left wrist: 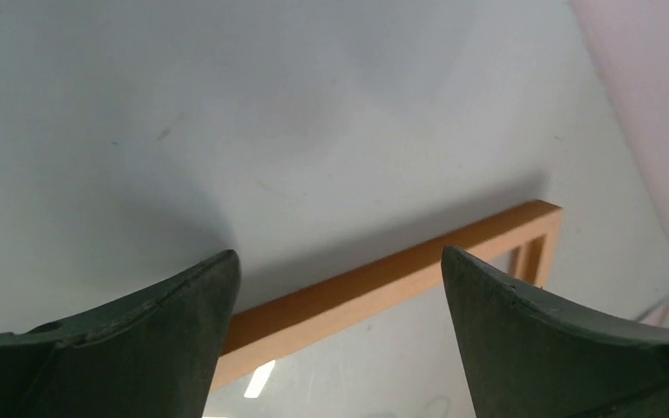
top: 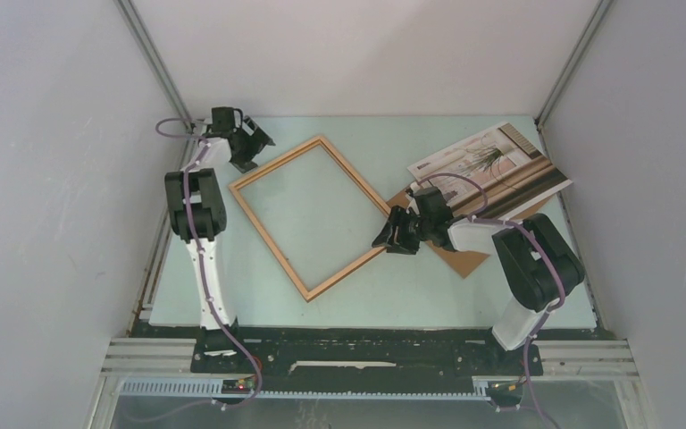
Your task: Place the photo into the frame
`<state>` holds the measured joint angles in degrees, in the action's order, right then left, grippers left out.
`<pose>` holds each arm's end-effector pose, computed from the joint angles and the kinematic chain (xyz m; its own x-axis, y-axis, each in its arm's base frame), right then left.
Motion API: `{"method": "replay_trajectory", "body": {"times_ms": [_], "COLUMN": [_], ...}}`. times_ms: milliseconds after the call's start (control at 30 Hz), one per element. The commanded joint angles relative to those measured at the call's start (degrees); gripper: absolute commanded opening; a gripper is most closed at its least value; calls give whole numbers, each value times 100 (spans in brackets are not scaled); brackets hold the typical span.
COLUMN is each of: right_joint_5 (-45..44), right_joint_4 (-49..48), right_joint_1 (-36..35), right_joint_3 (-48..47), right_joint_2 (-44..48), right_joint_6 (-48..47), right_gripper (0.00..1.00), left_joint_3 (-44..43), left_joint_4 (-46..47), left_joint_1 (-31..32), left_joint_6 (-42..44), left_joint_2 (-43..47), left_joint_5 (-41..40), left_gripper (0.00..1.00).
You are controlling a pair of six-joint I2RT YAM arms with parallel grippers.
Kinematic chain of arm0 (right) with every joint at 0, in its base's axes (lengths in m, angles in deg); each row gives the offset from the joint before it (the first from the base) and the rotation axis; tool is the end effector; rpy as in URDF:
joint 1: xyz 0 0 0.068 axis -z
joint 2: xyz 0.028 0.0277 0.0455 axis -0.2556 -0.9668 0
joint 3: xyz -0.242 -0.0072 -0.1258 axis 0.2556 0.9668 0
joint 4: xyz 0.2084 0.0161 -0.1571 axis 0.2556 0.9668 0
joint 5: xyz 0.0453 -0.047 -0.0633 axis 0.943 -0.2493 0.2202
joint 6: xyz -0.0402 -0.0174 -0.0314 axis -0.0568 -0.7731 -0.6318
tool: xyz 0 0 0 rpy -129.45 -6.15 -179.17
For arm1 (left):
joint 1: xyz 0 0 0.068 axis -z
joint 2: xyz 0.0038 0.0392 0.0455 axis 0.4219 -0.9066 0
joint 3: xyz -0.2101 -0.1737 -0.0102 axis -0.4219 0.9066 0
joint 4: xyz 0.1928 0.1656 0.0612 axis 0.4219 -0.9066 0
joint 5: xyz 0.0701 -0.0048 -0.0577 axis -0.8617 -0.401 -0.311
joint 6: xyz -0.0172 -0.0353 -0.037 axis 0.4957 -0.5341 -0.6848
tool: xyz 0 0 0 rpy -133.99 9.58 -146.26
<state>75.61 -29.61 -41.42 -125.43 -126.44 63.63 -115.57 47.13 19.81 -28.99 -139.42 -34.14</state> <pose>0.2802 0.1579 0.1348 -0.9383 0.1652 -0.3039 -0.0883 0.7351 0.6722 0.5328 0.0418 0.1681 -0.5787 -0.7020 -0.4152 -0.4731 0.7036 -0.5302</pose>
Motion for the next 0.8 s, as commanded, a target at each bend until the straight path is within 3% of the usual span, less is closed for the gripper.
{"method": "replay_trajectory", "body": {"times_ms": [0, 100, 300, 433, 567, 767], "right_joint_5": [-330, -314, -278, -352, -399, -565], "right_joint_4": [273, 292, 102, 179, 420, 1084], "right_joint_1": [-16, -77, -592, -538, -212, 101], "right_joint_3": [102, 22, 2, 15, 30, 27], "right_joint_2": [-293, -359, -404, -391, -271, 5], "right_joint_6": [-174, -147, 153, 189, -5, -472], "right_gripper": [63, 63, 62, 62, 62, 65], "left_joint_3": [1084, 2392, 3934, 4980, 5290, 4910], "left_joint_4": [-370, 335, 183, 215, -139, -932], "left_joint_1": [-50, -89, -389, -642, -763, -708], "left_joint_6": [-259, -439, -253, 118, 625, 1527], "left_joint_2": [626, 1376, 2634, 3588, 3908, 4185], "left_joint_5": [734, 1053, 1294, 1051, 913, 716], "left_gripper": [100, 100, 100, 100, 100, 100]}}
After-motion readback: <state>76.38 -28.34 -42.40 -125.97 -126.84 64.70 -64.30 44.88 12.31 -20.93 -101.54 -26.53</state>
